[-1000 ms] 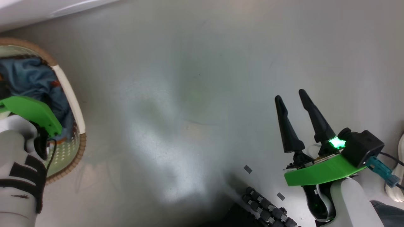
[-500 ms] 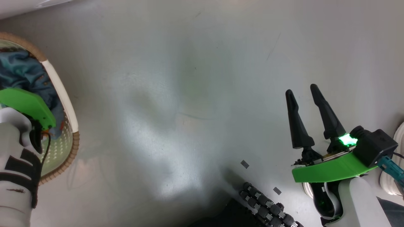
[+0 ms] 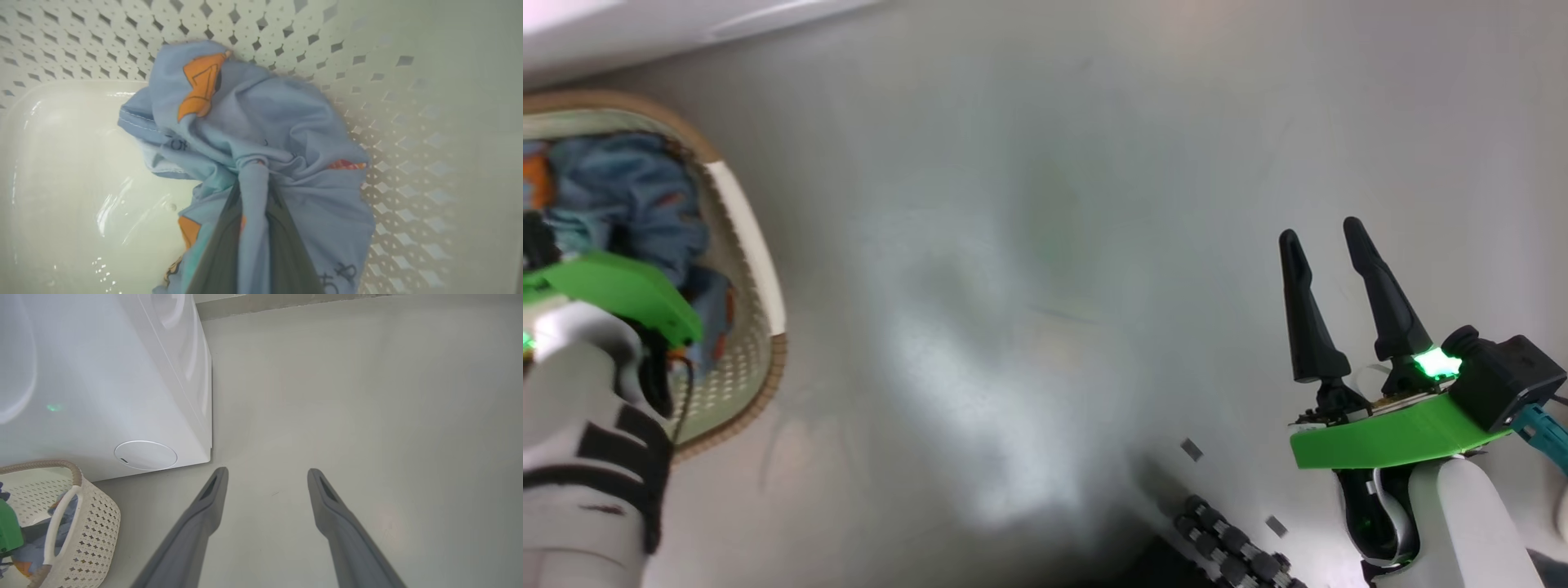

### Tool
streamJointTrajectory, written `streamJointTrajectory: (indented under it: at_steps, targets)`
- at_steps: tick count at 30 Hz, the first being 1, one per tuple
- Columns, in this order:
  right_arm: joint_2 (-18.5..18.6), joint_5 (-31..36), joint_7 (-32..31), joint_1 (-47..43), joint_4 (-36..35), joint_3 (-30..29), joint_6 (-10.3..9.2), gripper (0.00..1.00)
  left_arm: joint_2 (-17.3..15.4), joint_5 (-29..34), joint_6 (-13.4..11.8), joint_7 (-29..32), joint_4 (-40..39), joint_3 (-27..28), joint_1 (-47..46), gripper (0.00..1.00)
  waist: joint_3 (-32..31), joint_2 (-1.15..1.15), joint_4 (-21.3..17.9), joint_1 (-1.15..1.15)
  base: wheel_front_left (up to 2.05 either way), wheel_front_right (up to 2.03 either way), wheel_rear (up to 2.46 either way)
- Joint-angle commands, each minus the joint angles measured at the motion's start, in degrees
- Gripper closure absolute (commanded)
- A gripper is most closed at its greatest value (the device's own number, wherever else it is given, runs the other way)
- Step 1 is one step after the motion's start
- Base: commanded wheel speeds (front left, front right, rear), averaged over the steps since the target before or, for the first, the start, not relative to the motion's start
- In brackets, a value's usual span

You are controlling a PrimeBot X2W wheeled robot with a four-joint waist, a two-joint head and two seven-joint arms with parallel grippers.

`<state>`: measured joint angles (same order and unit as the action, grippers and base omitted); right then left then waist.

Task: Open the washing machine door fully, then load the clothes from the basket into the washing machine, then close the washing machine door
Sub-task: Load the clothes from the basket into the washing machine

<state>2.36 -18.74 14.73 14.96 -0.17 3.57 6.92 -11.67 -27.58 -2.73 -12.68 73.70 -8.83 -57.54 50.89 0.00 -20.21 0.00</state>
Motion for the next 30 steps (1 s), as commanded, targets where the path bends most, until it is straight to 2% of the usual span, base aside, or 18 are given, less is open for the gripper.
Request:
streamJointTrajectory:
  at_steps: [1, 7, 14, 23, 30]
  targets:
    - [1.0, 0.2, 0.3, -2.7, -0.6, 0.6, 0.57, 0.0, -0.7, -1.0, 0.5, -1.1, -0.5, 1.2, 3.8, 1.0, -3.6, 0.0, 3.4, 0.0, 0.0, 0.0, 0.0]
    - [2.3, 0.7, 0.3, -3.3, -0.3, -0.1, 0.57, 0.0, 2.3, -2.1, 2.2, -2.2, -3.6, 2.3, 8.9, 1.0, -9.5, 0.0, 7.9, 0.0, 0.0, 0.0, 0.0]
    - [3.6, 1.1, 0.3, -5.7, 0.4, -1.1, 0.57, 0.0, 5.1, -0.8, 2.0, -2.3, -15.5, 5.2, 18.6, 1.0, -16.5, 0.0, 12.0, 0.0, 0.0, 0.0, 0.0]
    - [4.0, 1.8, 0.3, -10.5, 1.7, -1.4, 0.57, 0.0, 7.9, 2.4, 3.1, -2.3, -28.8, 7.9, 31.4, 1.0, -25.3, 0.0, 14.9, 0.0, 0.0, 0.0, 0.0]
    - [4.4, 2.8, 0.3, -13.6, 2.4, -1.2, 0.57, 0.0, 8.7, 3.6, 3.9, -2.3, -38.8, 8.0, 39.6, 1.0, -31.9, 0.0, 16.9, 0.0, 0.0, 0.0, 0.0]
